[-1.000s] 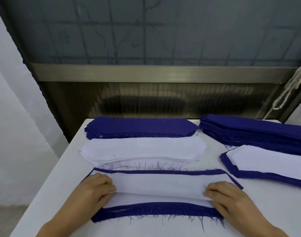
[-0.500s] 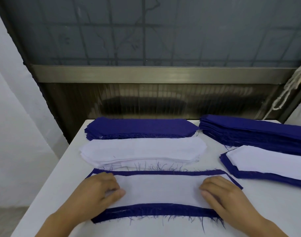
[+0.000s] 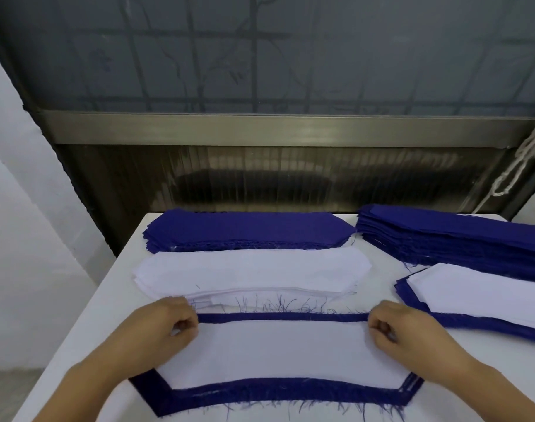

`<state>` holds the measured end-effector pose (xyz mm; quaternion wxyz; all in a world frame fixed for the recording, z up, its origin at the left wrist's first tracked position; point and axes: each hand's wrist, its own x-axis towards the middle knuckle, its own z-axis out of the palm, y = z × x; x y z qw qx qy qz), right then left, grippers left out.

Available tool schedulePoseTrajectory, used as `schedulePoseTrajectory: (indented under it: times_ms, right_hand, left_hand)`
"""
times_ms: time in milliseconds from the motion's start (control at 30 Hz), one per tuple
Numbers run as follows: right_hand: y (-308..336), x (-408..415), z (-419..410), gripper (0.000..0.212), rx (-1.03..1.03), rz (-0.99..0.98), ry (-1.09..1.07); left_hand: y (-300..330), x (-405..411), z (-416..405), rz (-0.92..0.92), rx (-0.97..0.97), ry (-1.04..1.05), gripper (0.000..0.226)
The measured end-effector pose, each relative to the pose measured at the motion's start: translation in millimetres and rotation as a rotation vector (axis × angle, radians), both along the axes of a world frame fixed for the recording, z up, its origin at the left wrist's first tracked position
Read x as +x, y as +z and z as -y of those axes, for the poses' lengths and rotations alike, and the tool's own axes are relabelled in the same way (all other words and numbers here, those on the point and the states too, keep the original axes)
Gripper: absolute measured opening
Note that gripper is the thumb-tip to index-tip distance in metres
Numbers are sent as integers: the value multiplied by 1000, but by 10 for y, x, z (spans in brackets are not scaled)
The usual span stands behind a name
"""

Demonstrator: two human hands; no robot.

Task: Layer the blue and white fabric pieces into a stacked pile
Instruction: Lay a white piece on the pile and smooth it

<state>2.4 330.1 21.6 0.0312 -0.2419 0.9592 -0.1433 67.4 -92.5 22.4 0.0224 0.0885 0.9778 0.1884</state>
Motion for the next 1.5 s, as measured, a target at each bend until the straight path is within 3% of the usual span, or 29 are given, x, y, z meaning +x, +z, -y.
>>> schedulePoseTrajectory:
  times_ms: [167, 300, 733, 933, 1067, 1200, 1400, 1500]
  right_hand:
    - [147, -607, 400, 10, -178, -70, -48]
    - [158, -1221, 775, 8, -251, -90, -84]
    - [-98, -1938, 950, 8, -78, -63, 16]
    - [-69, -2046, 1018, 2, -37, -29, 22]
    - [-19, -2141, 1061, 18, 72, -18, 54]
    - [42, -2194, 1100, 37, 50, 21, -8]
    - [30, -2218, 1107, 32, 24, 81, -29]
    - [0, -2188, 1119, 45, 71, 7, 40]
  left_hand:
    - [120, -636, -299, -182, -21, 75, 7]
    - [137, -1258, -529, -262, 48, 108, 16]
    - [41, -2010, -739, -38, 190, 143, 4]
    - [38, -2074, -756, -2, 201, 174, 18]
    - [33, -2112, -764, 17, 188, 196, 28]
    - [56, -2156, -799, 23, 142, 215, 31]
    - [34, -2213, -796, -8, 110, 202, 11]
    - [27, -2234, -800, -18, 114, 194, 20]
